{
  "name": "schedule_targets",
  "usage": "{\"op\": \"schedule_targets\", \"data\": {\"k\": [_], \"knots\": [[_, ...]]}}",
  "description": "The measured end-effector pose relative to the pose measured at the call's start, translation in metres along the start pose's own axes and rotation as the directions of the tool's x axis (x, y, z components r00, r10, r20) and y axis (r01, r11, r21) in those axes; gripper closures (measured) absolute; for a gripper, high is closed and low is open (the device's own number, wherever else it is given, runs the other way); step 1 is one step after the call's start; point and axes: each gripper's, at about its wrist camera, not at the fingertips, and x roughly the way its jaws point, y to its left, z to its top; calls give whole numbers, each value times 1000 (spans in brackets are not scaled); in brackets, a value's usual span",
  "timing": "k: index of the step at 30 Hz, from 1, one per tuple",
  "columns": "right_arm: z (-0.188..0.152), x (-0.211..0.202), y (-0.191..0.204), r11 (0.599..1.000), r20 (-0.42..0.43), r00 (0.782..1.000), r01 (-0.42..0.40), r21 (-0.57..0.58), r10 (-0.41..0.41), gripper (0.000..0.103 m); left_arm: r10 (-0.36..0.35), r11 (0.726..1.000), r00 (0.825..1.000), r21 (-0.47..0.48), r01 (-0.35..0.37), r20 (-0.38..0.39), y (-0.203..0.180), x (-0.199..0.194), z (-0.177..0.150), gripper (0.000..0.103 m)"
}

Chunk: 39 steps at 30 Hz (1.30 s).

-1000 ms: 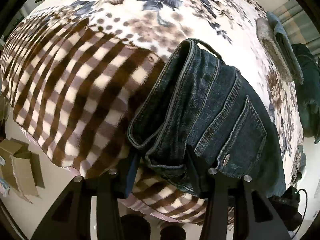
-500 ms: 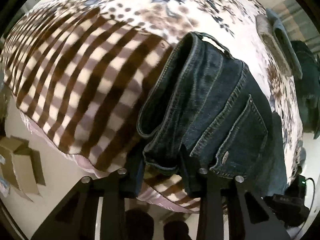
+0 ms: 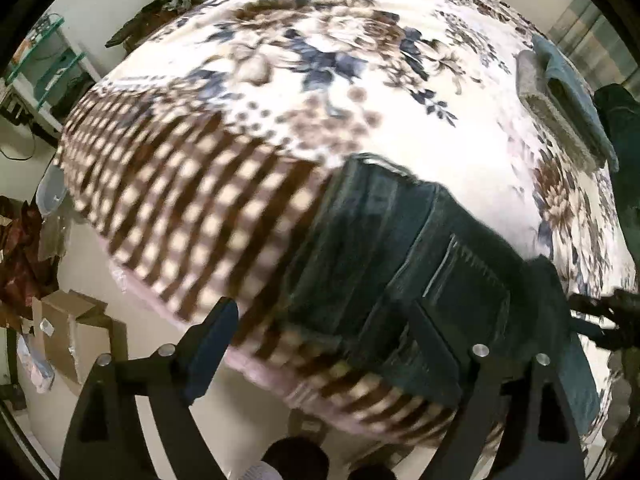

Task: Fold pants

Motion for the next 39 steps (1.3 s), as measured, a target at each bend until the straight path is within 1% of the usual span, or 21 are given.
{"op": "schedule_targets", "data": {"k": [1, 2, 3, 4, 5, 7, 9, 11, 13, 14, 16, 18, 21, 24, 27, 29, 30, 33, 35, 36, 39], "knots": [[19, 13, 7, 1000, -21, 1000, 14, -27, -15, 38, 3, 1000, 1000, 12, -3, -1, -9, 11, 4, 16], [36, 22, 3, 998, -14, 999, 43, -38, -43, 39, 16, 999, 1000, 33, -16, -6, -18, 21, 8, 16], [51, 35, 0, 995, -6, 996, 85, -54, -85, 46, 31, 998, 999, 47, -31, -8, -24, 28, 10, 16], [65, 44, -7, 988, 17, 990, 144, -52, -143, 48, 50, 996, 999, 75, -49, -15, -32, 40, 12, 16], [69, 50, -13, 987, 38, 988, 155, -49, -153, 48, 83, 991, 996, 105, -79, -25, -38, 53, 13, 16], [80, 52, -21, 989, 65, 987, 146, -14, -145, 47, 116, 985, 993, 128, -111, -32, -42, 67, 14, 16], [81, 39, -29, 996, 94, 991, 88, 32, -91, 46, 127, 983, 992, 141, -122, -26, -43, 66, 15, 16], [70, 16, -37, 998, 146, 988, 50, 33, -55, 45, 129, 981, 992, 148, -128, 4, -47, 51, 13, 16], [48, -13, -51, 1000, 216, 976, -1, 27, -4, 34, 113, 983, 993, 143, -119, 43, -54, 29, 6, 16], [34, -29, -63, 998, 252, 967, -43, 38, 32, 32, 106, 983, 993, 144, -113, 54, -58, 20, 2, 16], [-3, -59, -105, 985, 311, 943, -149, 89, 114, 24, 94, 981, 992, 162, -106, 81, -79, -1, -11, 16], [-50, -81, -151, 967, 358, 925, -195, 162, 127, 23, 70, 978, 994, 189, -85, 87, -102, -13, -25, 16], [-114, -114, -245, 920, 428, 899, -241, 309, 92, 23, 48, 960, 996, 272, -67, 76, -162, -15, -51, 15], [-175, -144, -355, 843, 486, 874, -276, 462, 20, 22, 26, 934, 999, 356, -32, 22, -231, -2, -94, 15], [-218, -154, -462, 731, 497, 867, -321, 602, -29, 22, -18, 910, 999, 413, 28, -28, -295, 15, -134, 15], [-240, -155, -519, 667, 526, 849, -360, 653, -56, 22, -40, 890, 998, 452, 61, -56, -339, 28, -159, 15], [-250, -155, -549, 635, 548, 833, -387, 669, -70, 22, -47, 881, 996, 468, 75, -70, -359, 34, -169, 15], [-261, -148, -610, 573, 599, 800, -470, 671, -45, 23, -40, 850, 995, 521, 82, -90, -406, 56, -196, 15], [-259, -136, -640, 542, 623, 781, -509, 669, -35, 27, -6, 828, 997, 559, 50, -81, -430, 73, -210, 15], [-257, -132, -651, 534, 635, 773, -527, 661, -24, 34, 1, 821, 997, 570, 46, -82, -438, 80, -215, 15], [-248, -124, -667, 520, 696, 718, -594, 613, -2, 46, 37, 807, 998, 590, 3, -56, -450, 94, -222, 14]]}}
